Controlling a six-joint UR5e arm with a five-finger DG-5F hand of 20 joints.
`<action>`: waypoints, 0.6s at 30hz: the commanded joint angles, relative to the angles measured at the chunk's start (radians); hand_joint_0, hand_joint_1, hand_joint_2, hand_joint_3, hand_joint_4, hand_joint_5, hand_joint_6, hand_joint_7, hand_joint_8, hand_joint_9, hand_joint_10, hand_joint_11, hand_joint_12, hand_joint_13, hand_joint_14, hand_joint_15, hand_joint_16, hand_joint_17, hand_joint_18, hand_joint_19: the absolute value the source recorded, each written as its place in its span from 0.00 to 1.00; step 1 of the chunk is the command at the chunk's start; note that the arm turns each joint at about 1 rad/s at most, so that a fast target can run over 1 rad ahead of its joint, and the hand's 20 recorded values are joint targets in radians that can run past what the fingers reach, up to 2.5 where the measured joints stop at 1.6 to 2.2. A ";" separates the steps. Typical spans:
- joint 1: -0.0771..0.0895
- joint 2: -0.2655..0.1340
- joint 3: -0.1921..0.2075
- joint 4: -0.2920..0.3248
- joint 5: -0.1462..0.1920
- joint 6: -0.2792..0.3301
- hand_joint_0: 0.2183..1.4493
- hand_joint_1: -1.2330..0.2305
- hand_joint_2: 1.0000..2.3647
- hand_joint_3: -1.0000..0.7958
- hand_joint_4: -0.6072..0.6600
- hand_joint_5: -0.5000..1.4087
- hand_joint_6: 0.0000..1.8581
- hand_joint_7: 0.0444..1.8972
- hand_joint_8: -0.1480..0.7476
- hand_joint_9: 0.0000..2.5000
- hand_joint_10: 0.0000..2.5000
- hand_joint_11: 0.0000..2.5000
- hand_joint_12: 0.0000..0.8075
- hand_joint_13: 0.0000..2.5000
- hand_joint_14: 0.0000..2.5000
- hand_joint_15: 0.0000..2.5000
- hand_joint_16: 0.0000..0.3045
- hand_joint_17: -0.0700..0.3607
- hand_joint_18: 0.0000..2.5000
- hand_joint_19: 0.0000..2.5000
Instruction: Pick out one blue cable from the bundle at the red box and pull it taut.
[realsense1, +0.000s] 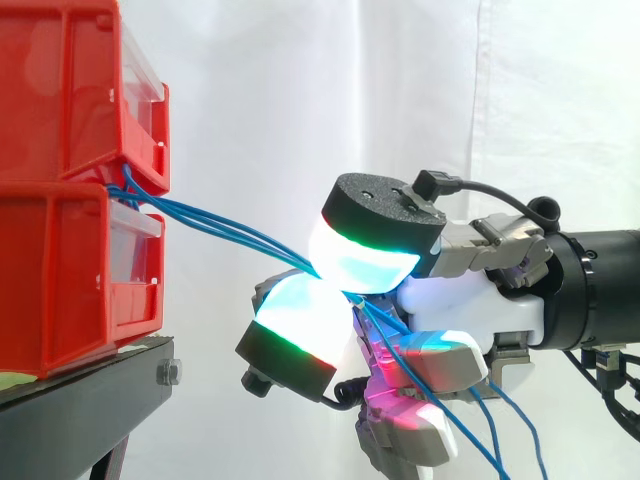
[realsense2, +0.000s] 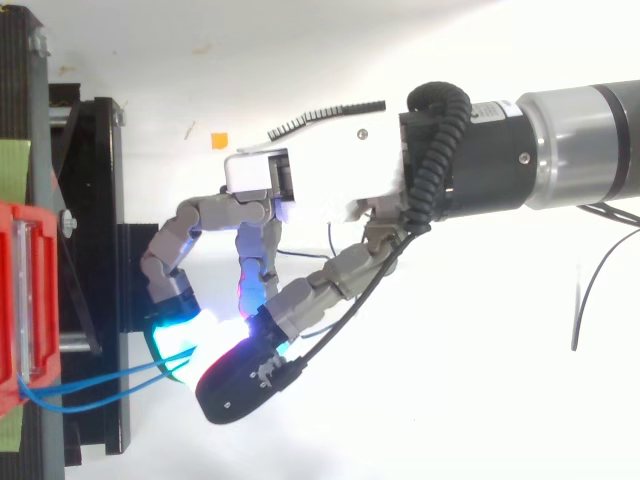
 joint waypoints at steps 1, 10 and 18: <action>0.000 0.000 0.000 0.000 0.000 0.000 0.38 0.25 0.02 0.50 0.51 0.20 0.49 0.56 0.57 0.54 0.01 0.33 0.53 0.49 0.01 0.27 0.17 0.44 0.40 0.32; 0.000 0.000 0.000 0.000 0.000 0.000 0.45 0.22 0.01 0.36 0.46 0.20 0.49 0.57 0.56 0.55 0.01 0.33 0.52 0.49 0.01 0.27 0.17 0.43 0.39 0.31; 0.000 0.000 0.000 0.000 0.000 0.000 0.36 0.31 0.00 0.28 0.54 0.21 0.48 0.54 0.56 0.58 0.01 0.32 0.53 0.51 0.01 0.27 0.17 0.43 0.40 0.32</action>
